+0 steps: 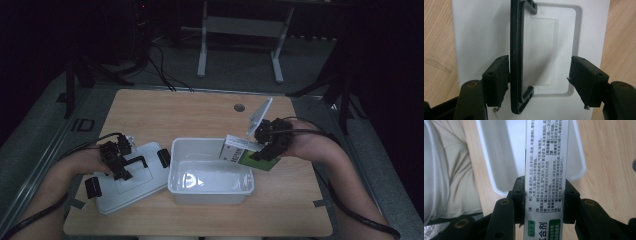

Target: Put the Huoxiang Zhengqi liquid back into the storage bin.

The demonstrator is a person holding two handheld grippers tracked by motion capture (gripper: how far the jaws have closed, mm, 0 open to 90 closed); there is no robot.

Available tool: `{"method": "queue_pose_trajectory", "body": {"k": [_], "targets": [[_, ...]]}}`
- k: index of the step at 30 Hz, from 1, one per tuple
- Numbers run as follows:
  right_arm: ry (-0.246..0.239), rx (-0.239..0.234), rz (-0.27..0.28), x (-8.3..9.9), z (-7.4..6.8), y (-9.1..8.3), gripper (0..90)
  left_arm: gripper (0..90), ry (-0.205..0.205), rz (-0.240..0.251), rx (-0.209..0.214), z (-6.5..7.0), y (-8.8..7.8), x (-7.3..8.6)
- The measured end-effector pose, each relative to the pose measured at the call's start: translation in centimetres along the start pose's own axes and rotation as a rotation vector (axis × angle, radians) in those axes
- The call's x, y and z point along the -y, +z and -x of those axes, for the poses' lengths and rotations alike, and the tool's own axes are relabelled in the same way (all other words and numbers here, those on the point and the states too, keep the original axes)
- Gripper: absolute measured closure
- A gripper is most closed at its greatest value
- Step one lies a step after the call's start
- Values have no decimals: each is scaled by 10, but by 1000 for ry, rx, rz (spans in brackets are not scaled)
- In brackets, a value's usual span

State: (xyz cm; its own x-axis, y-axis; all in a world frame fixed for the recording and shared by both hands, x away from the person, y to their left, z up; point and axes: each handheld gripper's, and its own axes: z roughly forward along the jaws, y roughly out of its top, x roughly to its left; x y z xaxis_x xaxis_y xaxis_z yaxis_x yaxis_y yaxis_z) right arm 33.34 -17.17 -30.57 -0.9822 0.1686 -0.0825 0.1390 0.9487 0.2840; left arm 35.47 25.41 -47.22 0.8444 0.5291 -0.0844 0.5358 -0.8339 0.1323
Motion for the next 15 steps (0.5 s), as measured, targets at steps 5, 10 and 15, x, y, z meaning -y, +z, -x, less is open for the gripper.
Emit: {"method": "queue_pose_trajectory", "body": {"k": [5,10,15], "targets": [[-50,-15,-9,-18,-10,7,635,332,0,-4,1,0,-1,0],[-92,-32,-12,-33,-18,13,635,332,0,-9,-3,1,-1,1],[-116,-39,-7,-44,-22,20,634,333,-3,0,3,1,0,1]]}}
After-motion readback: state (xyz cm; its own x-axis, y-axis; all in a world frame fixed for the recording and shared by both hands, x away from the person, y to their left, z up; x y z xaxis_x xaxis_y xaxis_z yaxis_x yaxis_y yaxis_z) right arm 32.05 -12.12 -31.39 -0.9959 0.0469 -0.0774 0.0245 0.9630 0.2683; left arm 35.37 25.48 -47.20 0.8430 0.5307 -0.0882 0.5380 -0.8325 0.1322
